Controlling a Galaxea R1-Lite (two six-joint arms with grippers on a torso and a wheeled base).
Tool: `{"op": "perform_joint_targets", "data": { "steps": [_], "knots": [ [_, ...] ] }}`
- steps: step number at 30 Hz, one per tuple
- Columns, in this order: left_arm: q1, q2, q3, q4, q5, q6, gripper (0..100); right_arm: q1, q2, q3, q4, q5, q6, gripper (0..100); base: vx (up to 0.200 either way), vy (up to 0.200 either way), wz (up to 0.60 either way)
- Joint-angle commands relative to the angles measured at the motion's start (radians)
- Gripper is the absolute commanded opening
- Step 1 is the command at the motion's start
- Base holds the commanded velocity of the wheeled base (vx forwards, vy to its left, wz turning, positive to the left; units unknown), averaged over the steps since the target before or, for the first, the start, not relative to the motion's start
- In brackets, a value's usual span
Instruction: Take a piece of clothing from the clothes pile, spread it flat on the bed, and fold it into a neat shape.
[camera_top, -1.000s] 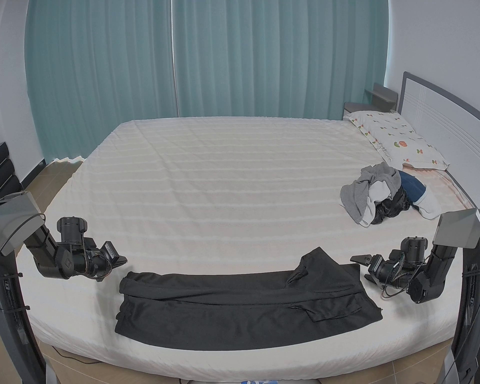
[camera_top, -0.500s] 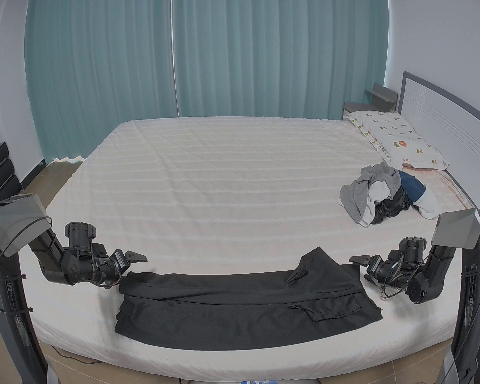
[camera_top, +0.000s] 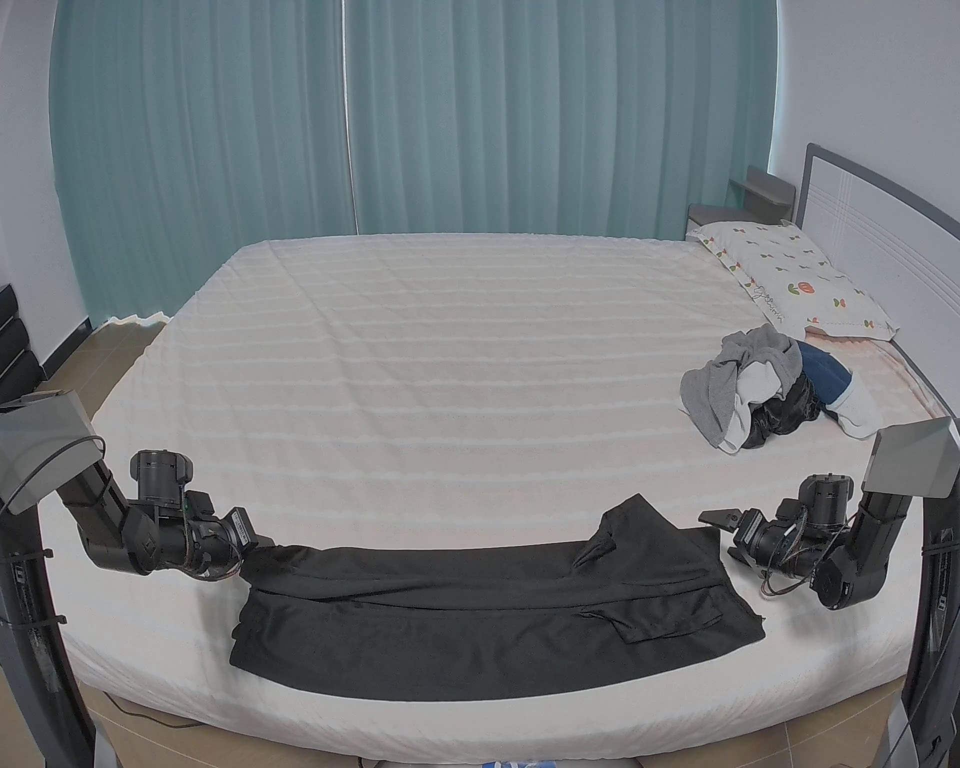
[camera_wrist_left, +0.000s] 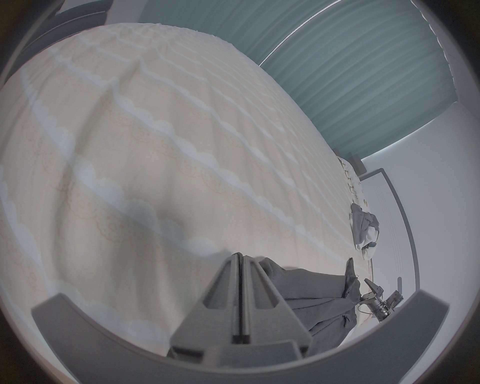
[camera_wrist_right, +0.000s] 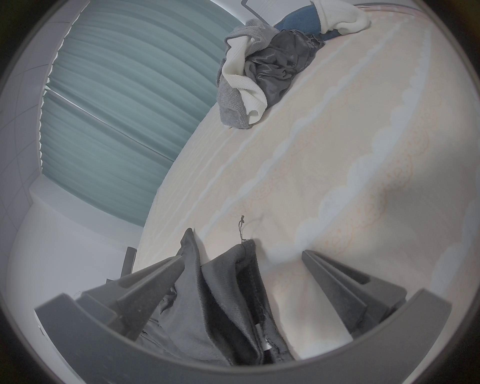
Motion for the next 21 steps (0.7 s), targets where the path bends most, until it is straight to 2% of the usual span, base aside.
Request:
{"op": "perform_joint_targets", "data": {
  "steps": [1, 8, 21],
  "knots": [
    [0.020, 0.002, -0.005, -0.004, 0.001, -0.001, 0, 0.005, -0.004, 0.009, -0.014, 0.001, 0.004, 100, 0.000, 0.000, 0.00],
    [0.055, 0.003, 0.001, -0.056, 0.000, -0.002, 0, 0.005, -0.026, 0.006, -0.028, 0.002, 0.059, 100, 0.000, 0.000, 0.00],
    [0.058, 0.026, 0.011, -0.079, -0.002, 0.008, 0, 0.009, -0.007, -0.008, -0.018, 0.004, 0.058, 100, 0.000, 0.000, 0.00]
  ]
}}
